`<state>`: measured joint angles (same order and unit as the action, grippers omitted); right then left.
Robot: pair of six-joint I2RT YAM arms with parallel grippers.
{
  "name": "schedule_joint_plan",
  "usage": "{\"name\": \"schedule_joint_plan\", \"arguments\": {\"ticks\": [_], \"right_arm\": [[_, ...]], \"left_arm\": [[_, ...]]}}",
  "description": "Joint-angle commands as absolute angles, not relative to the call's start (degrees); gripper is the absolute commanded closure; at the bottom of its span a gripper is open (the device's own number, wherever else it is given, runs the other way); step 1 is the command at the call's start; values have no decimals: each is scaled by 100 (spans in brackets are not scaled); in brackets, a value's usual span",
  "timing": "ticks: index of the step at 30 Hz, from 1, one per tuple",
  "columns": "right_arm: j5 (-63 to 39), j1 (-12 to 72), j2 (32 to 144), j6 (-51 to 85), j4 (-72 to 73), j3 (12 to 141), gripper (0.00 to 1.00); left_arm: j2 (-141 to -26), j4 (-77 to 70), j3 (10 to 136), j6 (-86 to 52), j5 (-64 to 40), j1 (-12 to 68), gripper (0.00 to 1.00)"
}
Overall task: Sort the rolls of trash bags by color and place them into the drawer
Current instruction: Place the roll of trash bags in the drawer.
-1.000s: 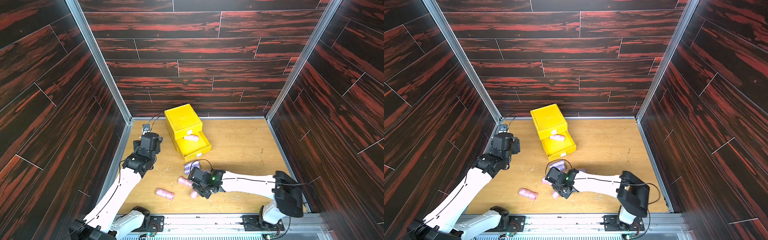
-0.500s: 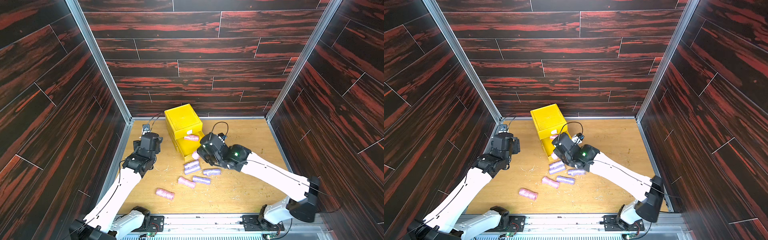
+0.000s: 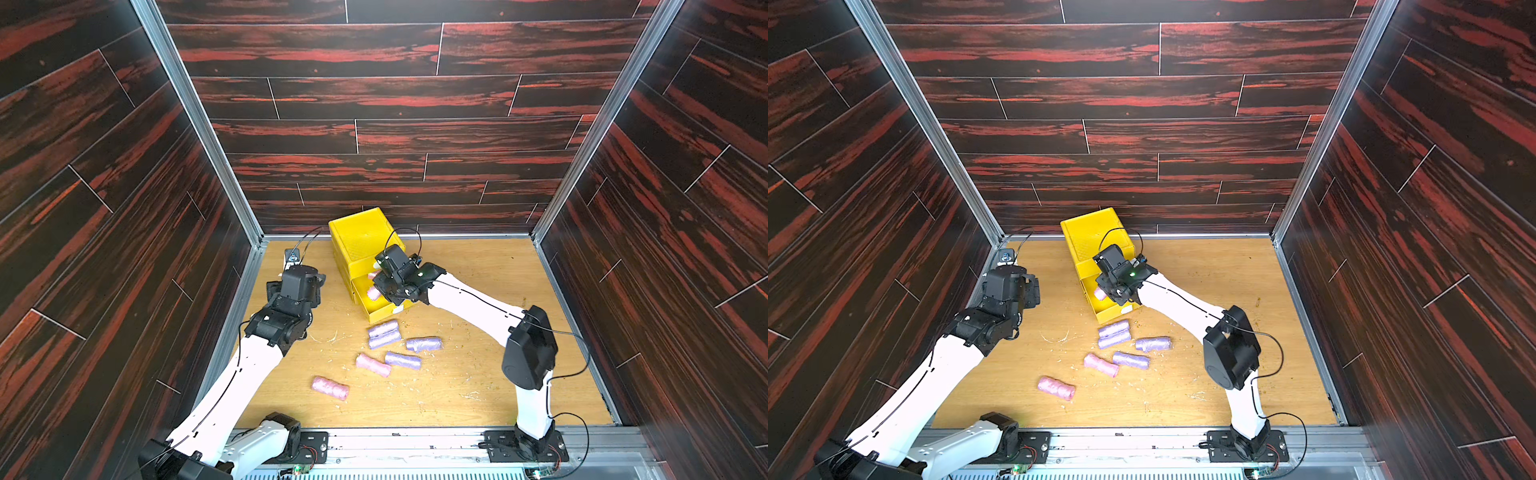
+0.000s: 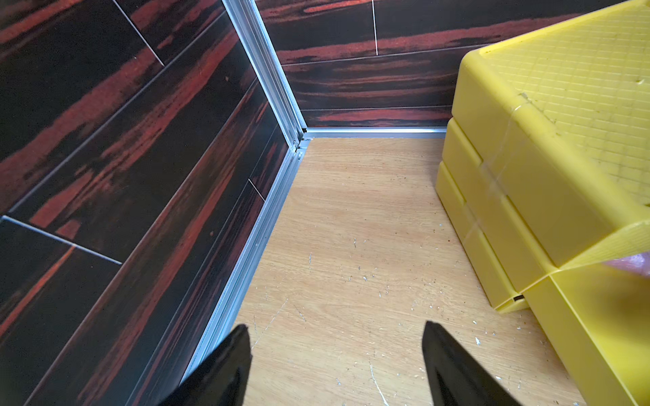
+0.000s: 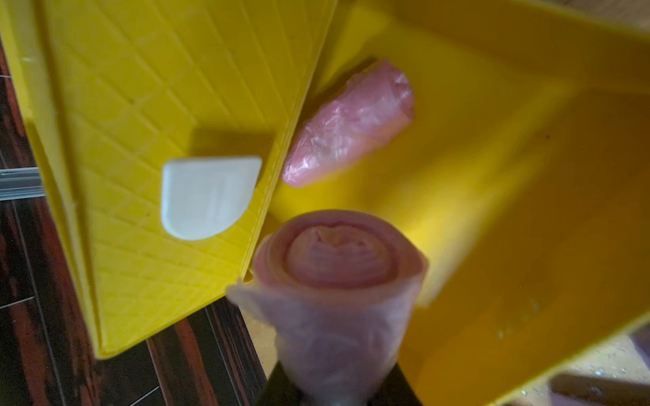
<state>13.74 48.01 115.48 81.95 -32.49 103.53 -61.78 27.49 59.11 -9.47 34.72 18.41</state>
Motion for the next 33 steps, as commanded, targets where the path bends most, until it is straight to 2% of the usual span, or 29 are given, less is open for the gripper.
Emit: {"name": "schedule_joint_plan", "arguments": {"ticks": [1, 12, 33], "right_arm": [[1131, 4667, 11780, 8247, -3190, 10511, 72], [728, 4492, 12126, 8659, -2761, 10415, 70], [444, 4394, 12402, 8837, -2501, 10518, 56]], "left_arm": [[-6108, 2836, 5885, -932, 3533, 1820, 20], [-6108, 2839, 5880, -928, 3511, 1819, 20], [-6091, 2851, 5899, -914, 3476, 1819, 20]]}}
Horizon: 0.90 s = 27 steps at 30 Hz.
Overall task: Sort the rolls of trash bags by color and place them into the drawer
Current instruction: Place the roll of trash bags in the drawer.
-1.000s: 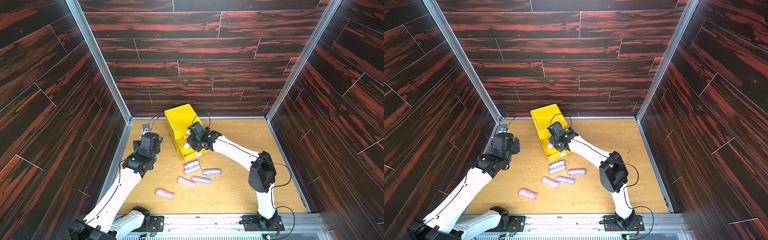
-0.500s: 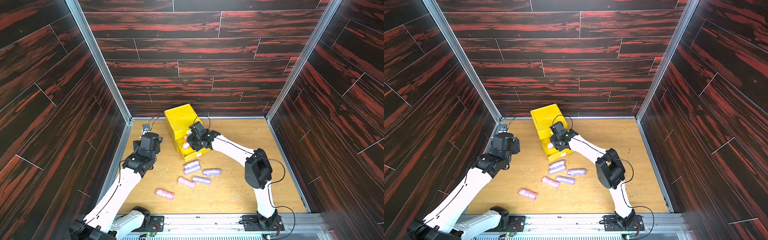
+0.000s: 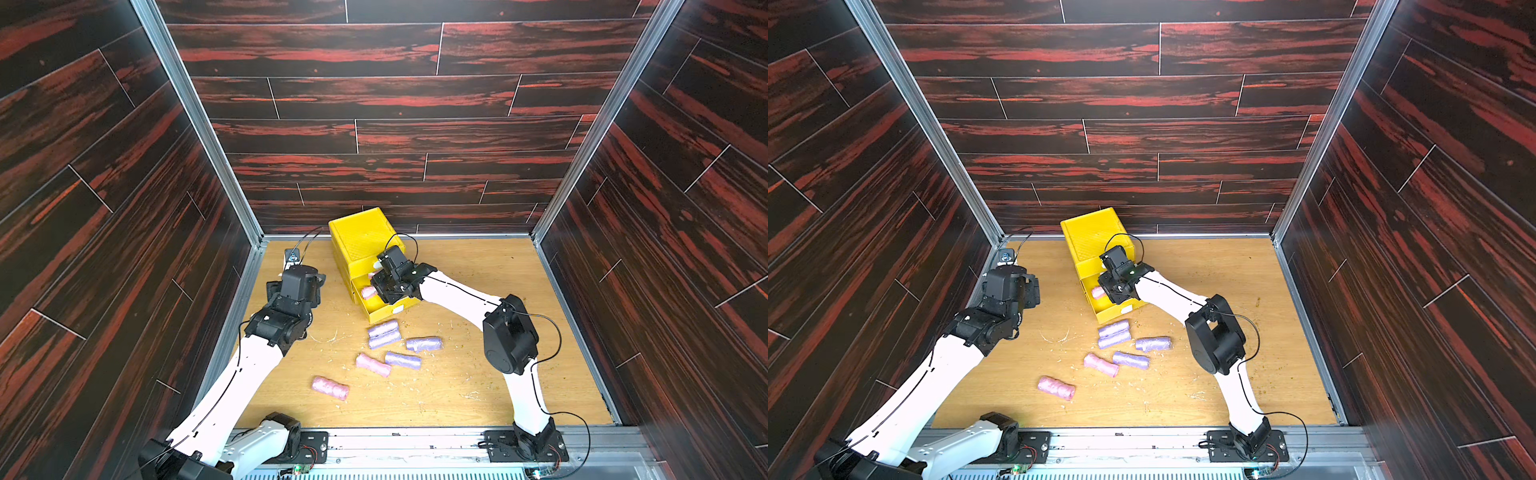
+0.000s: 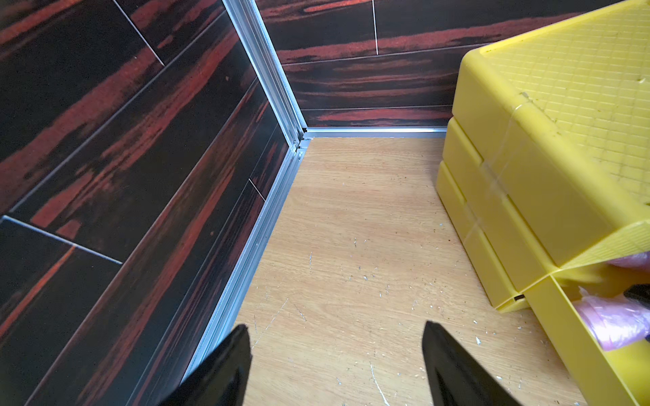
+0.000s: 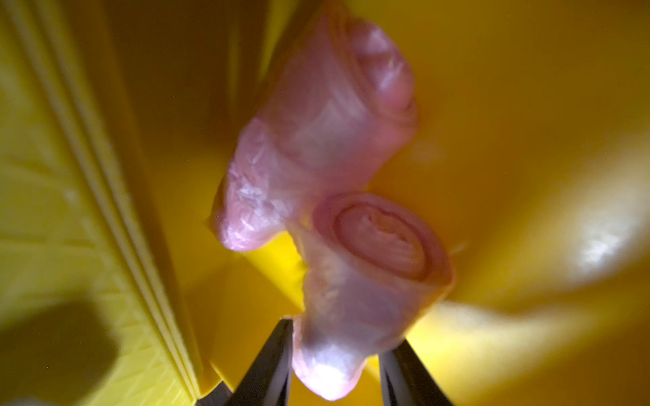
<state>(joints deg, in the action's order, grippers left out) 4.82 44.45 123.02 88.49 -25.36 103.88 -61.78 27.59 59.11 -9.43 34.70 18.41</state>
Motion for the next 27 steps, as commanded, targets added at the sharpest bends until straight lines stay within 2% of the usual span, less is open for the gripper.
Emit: {"name": "schedule_joint_plan", "arguments": {"ticks": [1, 27], "right_arm": [[448, 4393, 12384, 8820, -2499, 10529, 56], [536, 4385, 11827, 8473, -2584, 10582, 50]], "left_arm": [[-6091, 2855, 5900, -906, 3476, 1819, 20], [-6087, 2863, 5907, -897, 3498, 1815, 20]]}}
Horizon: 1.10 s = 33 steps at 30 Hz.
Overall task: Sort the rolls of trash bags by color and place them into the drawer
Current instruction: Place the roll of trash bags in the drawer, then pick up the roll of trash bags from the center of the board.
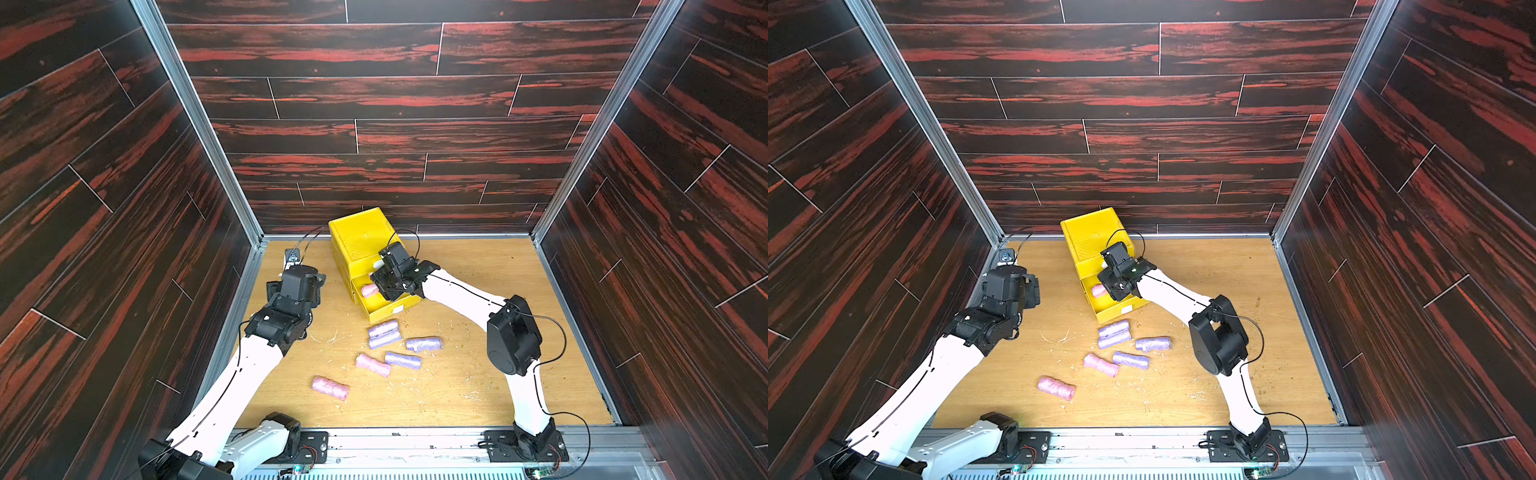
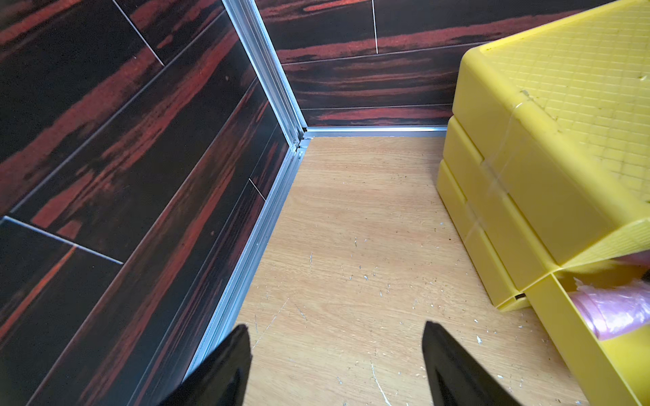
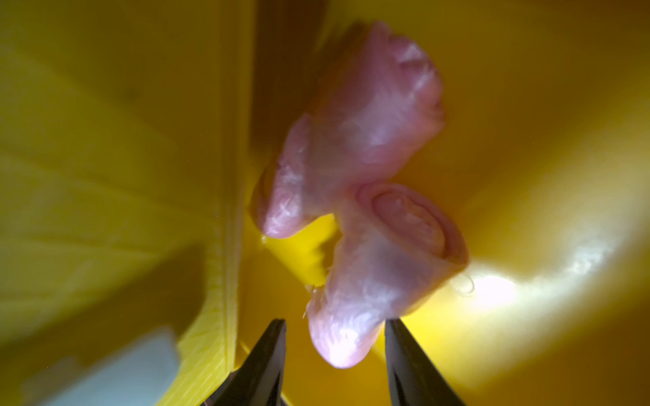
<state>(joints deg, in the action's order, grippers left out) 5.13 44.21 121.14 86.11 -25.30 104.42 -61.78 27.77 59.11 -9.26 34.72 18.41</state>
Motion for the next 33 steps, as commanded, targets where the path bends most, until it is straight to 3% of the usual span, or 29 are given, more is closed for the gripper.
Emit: {"name": "schedule_joint_plan", "arguments": {"ticks": [1, 18, 26, 30, 33], "right_arm": [[520, 4387, 11806, 8464, -2599, 10582, 50], [599, 4366, 11172, 7806, -2734, 10409, 51], [1593, 4363, 9030, 6568, -2528, 8576, 50], [2141, 4330, 7830, 6093, -2500, 7688, 49], [2363, 4205, 7265, 5870, -2911, 7409, 48]], "left_arm": [[-6082, 2864, 5910, -897, 3498, 1819, 20], [-6038, 2884, 5920, -879, 3524, 1819, 20], [-6027, 3414, 6161, -1386, 3224, 1824, 22], [-6266, 4625, 6726, -1728, 2379, 1828, 37], [-6367, 5622, 7090, -2122, 1734, 1907, 40]]}}
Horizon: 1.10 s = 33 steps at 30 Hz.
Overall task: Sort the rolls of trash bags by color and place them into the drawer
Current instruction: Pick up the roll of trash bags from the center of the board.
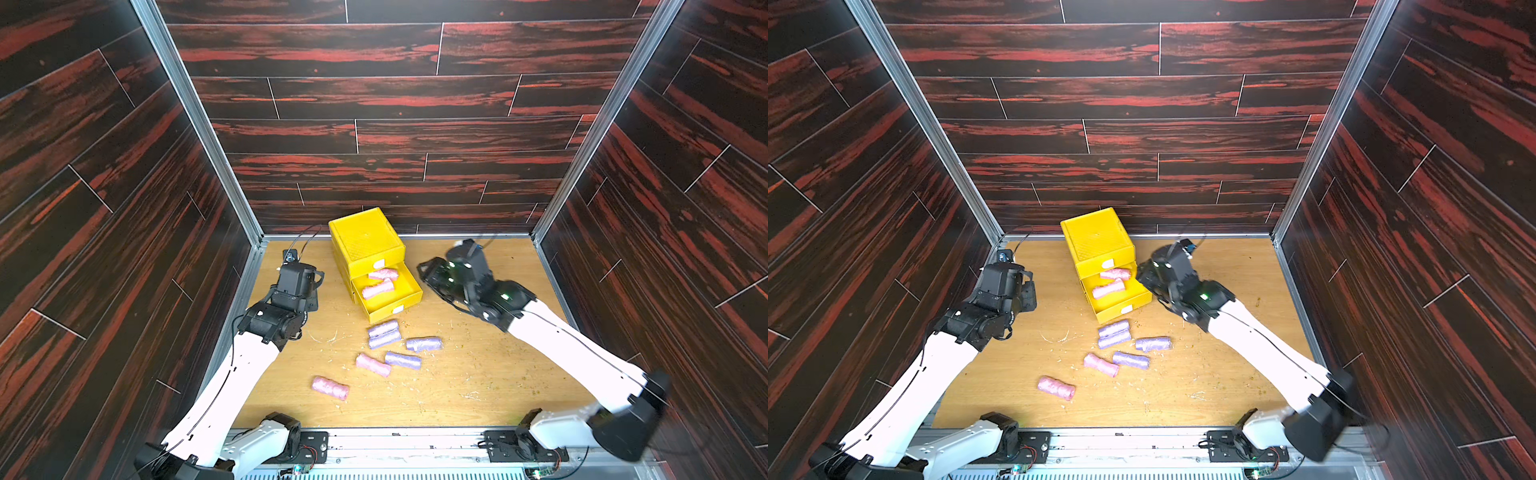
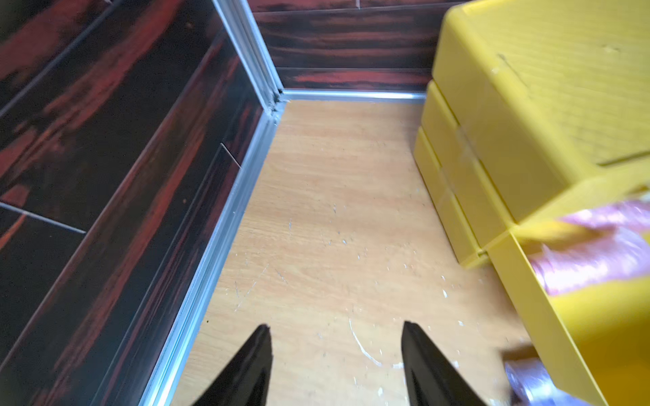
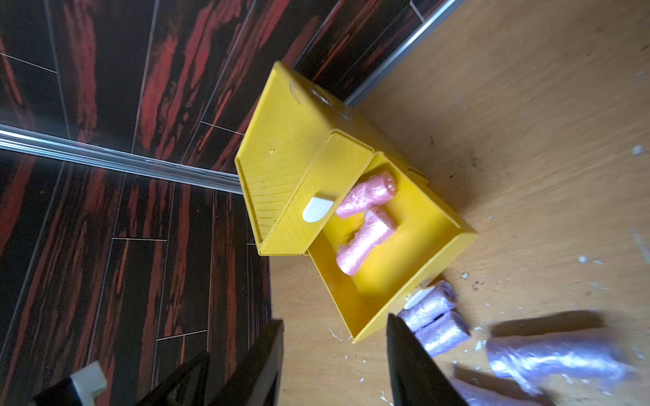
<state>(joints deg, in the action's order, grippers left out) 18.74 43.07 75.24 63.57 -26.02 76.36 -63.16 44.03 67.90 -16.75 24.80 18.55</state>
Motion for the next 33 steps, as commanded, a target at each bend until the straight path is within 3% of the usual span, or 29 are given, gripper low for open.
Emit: {"name": "schedule_joint_plan", "arguments": {"ticks": [1, 6, 11, 14, 19, 26, 33], "right_arm": [[2452, 4135, 7130, 5809, -3089, 7345, 48], [2585, 3771, 6613, 5686, -3583, 6939, 48], [2484, 3554, 6317, 5636, -3537, 6557, 48], [2377, 3477, 6241, 5603, -3472, 6379, 49], [2158, 3376, 6258, 5452, -3398, 6233, 50], [1962, 3253, 6356, 5331, -3310, 6128, 50], [1783, 3169, 6467, 5300, -3234, 6100, 51]], "left_arm": [[-6367, 5954, 7205, -2287, 1637, 1998, 41], [-6192, 6957, 7209, -3910, 1609, 2777, 45], [-5742, 7024, 5903, -5928, 561, 3207, 47], [-5205, 6856, 4931, -7272, 394, 3397, 35], [-3887, 6267, 3704, -9053, 177, 3454, 34], [-3729, 6183, 3243, -10156, 456, 3463, 34], [-4841, 5901, 3537, -10386, 382, 3510, 34]]}}
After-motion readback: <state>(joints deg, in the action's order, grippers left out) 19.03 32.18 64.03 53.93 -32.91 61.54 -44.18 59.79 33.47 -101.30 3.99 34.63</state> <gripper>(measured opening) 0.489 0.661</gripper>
